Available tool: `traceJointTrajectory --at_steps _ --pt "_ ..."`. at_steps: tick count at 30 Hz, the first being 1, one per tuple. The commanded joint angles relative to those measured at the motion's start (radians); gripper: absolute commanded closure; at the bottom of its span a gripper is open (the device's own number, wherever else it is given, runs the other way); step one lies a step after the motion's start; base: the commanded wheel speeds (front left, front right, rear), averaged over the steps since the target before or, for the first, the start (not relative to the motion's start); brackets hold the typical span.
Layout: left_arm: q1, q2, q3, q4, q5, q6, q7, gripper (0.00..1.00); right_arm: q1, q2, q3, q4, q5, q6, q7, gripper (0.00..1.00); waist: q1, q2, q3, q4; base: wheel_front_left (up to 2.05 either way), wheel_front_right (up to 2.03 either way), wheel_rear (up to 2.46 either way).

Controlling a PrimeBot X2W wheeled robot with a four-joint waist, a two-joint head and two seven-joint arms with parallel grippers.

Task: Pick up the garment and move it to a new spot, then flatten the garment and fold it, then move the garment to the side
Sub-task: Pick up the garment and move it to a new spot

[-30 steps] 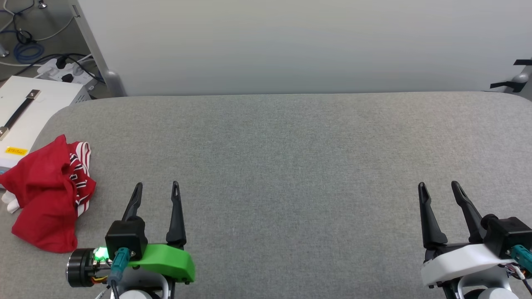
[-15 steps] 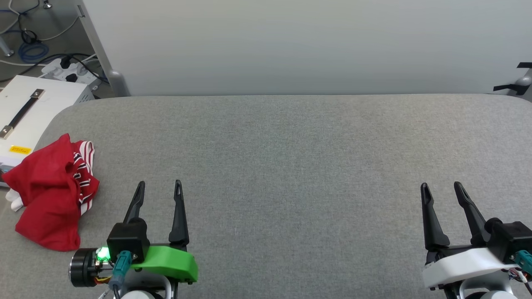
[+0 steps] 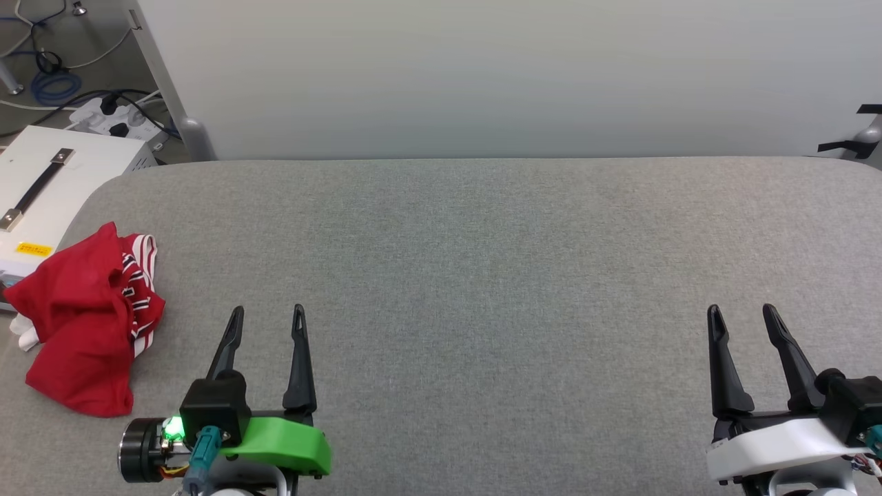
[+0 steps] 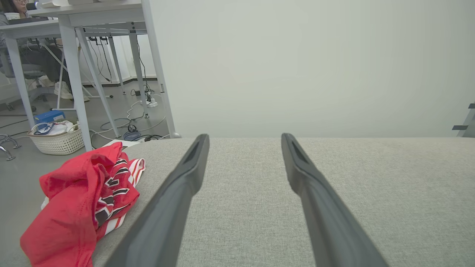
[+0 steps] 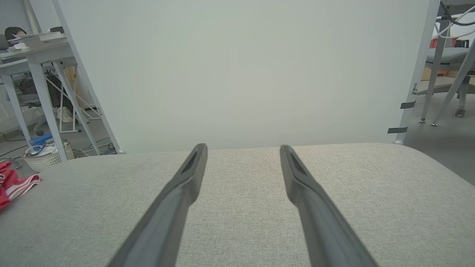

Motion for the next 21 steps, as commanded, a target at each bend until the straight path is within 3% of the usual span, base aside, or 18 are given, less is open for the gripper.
traceJointTrajectory --at_steps 1,21 --pt "0.009 -0.004 -0.004 0.0 -0.009 0.007 -0.011 0.0 0.014 -0.001 -0.005 -0.007 0.008 -0.001 -0.014 0.0 0.0 -0.0001 0.0 0.0 0.0 0.0 0.0" --pt "0.015 -0.005 -0.014 0.009 -0.019 0.02 -0.054 0.0 0.031 -0.001 -0.01 -0.015 0.032 -0.001 -0.057 0.0 0.0 -0.0001 0.005 0.002 0.0 0.0 0.0"
